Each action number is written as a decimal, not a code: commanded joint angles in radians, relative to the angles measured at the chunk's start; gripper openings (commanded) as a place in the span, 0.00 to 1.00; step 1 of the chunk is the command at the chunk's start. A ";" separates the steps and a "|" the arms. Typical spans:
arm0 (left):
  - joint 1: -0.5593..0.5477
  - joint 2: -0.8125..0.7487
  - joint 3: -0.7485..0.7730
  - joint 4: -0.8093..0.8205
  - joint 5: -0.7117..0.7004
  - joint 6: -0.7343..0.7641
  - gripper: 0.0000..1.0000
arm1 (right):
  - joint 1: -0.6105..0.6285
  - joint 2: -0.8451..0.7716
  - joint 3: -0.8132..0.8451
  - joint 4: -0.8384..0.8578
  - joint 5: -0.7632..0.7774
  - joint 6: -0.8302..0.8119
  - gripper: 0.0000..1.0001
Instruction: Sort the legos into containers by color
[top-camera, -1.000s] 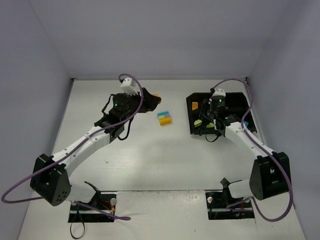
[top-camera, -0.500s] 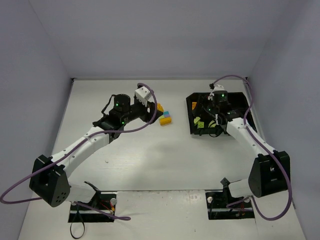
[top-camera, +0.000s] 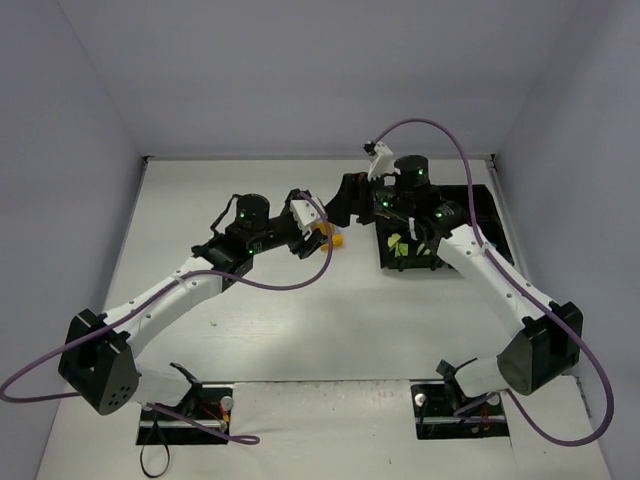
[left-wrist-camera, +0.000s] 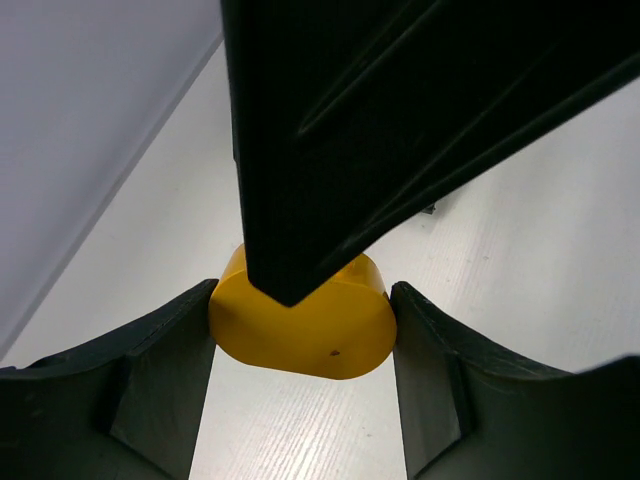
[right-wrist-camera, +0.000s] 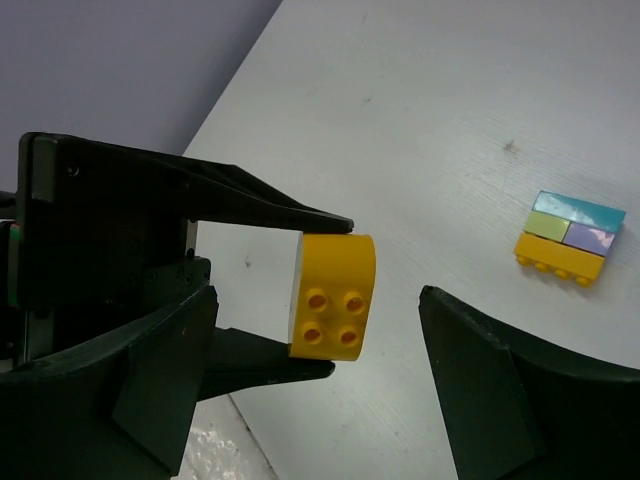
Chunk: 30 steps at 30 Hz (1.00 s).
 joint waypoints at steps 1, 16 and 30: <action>-0.012 -0.046 0.030 0.058 0.006 0.076 0.04 | 0.002 0.023 0.046 0.047 -0.071 0.027 0.79; -0.035 -0.034 0.010 0.141 -0.037 0.035 0.04 | 0.021 0.053 0.003 0.048 -0.080 0.009 0.47; -0.033 -0.010 -0.027 0.135 -0.276 -0.144 0.79 | -0.083 0.056 -0.016 0.036 0.200 -0.068 0.00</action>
